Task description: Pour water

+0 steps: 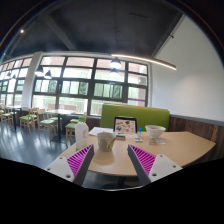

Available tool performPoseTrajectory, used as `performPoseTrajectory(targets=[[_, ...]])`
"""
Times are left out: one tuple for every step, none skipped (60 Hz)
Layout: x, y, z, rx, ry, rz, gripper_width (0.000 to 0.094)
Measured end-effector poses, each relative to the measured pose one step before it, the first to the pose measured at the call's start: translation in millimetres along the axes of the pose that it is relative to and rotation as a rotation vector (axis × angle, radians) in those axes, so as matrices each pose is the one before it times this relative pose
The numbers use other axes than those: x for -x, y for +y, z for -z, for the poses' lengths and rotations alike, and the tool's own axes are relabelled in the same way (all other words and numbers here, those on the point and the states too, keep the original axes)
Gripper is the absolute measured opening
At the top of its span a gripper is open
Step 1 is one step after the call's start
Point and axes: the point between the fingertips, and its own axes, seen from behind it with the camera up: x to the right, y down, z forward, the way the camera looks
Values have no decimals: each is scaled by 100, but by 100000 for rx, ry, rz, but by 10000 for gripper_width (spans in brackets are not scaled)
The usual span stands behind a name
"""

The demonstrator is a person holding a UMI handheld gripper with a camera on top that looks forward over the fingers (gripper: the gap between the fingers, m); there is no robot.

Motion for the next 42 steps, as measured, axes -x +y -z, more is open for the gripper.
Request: performPoseTrajectory(targets=[[130, -70, -29, -241, -419, -623, 791], [117, -57, -16, -231, -375, -785, 790], [136, -35, 4, -199, -466, -859, 791], [147, -50, 10, -196, -503, -876, 792], [91, -23, 6, -122, -326, -862, 792], [36, 18, 41, 24, -120, -794, 791], [67, -1, 35, 36, -81, -742, 791], [92, 56, -185, 48, -133, -472, 791], [339, -233, 87, 204, -169, -185, 791], [80, 21, 21, 90, -347, -78, 792], [95, -25, -10, -36, -419, -60, 791], [121, 31, -17, -90, -464, -107, 791], [198, 56, -40, 41, -553, -137, 791], [-285, 291, -582, 190, -793, -170, 792], [523, 123, -24, 385, -457, -397, 793], [287, 160, -159, 282, -832, -433, 793], [438, 174, -155, 106, -1203, -528, 792], [142, 312, -494, -30, -1389, -523, 792], [447, 234, -186, 76, -1173, -508, 795], [442, 328, -272, 215, -977, -363, 798], [228, 179, -205, 637, -993, -274, 797], [949, 701, -307, 394, -619, 30, 798], [360, 375, -363, 513, -708, -123, 798], [400, 376, -368, 305, -552, -99, 798], [339, 328, -470, 146, -458, 59, 799], [-77, 86, -488, 265, -703, -30, 796], [956, 614, -524, -194, 53, 425, 797], [316, 167, -585, -157, -146, 371, 797], [300, 175, -620, -264, -9, 358, 796], [240, 121, -677, -363, 107, 360, 794], [257, 103, -714, -402, 211, 385, 794], [248, 130, -781, -391, 168, 422, 796], [273, 7, -772, -444, 235, 476, 796], [223, -20, -782, -556, 355, 715, 795], [175, -117, -814, -646, 604, 728, 795], [-425, -633, -268, -356, 595, 478, 794], [687, 431, -903, -1000, 1487, 537, 793], [68, -22, -849, -480, 1115, 409, 792], [135, -40, -835, -426, 976, 303, 793], [113, -83, -788, -373, 858, 171, 792], [171, -40, -765, -141, 697, 97, 793], [242, -12, -718, 21, 461, 104, 793]])
